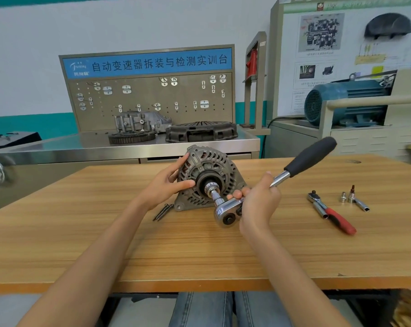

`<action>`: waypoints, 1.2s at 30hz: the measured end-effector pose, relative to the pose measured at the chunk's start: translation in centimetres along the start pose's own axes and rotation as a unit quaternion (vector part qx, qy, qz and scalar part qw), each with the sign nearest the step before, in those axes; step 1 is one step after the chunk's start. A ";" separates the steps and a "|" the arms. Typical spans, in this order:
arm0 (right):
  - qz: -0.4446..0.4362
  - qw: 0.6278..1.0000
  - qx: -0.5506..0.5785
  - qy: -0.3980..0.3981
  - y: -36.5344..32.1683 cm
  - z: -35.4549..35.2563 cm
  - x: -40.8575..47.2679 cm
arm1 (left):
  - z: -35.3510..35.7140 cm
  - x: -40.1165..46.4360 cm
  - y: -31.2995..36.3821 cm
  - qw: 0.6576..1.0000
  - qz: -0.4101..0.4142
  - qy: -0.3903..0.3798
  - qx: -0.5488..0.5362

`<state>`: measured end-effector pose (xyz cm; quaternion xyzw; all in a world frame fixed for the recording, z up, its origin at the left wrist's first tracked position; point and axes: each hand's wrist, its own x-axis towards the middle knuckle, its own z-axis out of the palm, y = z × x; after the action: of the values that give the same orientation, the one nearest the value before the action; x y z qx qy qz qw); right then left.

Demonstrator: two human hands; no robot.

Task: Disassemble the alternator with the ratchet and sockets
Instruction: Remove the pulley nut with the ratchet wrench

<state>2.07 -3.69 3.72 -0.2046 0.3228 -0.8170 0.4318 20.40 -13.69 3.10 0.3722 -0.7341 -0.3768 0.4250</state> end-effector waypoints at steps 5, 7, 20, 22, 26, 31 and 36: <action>-0.058 0.995 -0.074 -0.028 -0.1 0.7 0.1 | 0.1 0.1 -0.2 1.000 0.006 0.015 -0.004; -0.062 0.994 -0.079 -0.032 -0.1 0.6 0.3 | 0.1 0.1 -0.3 1.000 0.010 0.016 0.000; -0.359 0.633 -0.607 -0.320 1.8 5.8 -3.8 | -0.2 -0.3 -1.4 0.991 0.066 0.054 0.100; -0.386 0.583 -0.629 -0.339 2.1 6.1 -4.1 | -0.5 -0.5 -1.9 0.990 0.034 0.074 0.118; -0.314 0.761 -0.467 -0.323 1.1 5.1 -3.5 | 0.0 -0.3 -0.1 0.996 0.031 0.016 0.086; -0.124 0.990 -0.044 -0.056 1.4 1.6 -2.9 | 0.0 0.0 0.1 0.999 -0.006 0.031 0.027; 0.015 0.993 0.111 0.041 1.6 0.1 -1.4 | -0.1 0.2 -0.2 0.999 -0.008 0.029 0.024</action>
<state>3.77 -3.21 2.57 -0.1172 0.2507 -0.8488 0.4505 20.49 -14.02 3.05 0.3991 -0.7268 -0.3518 0.4344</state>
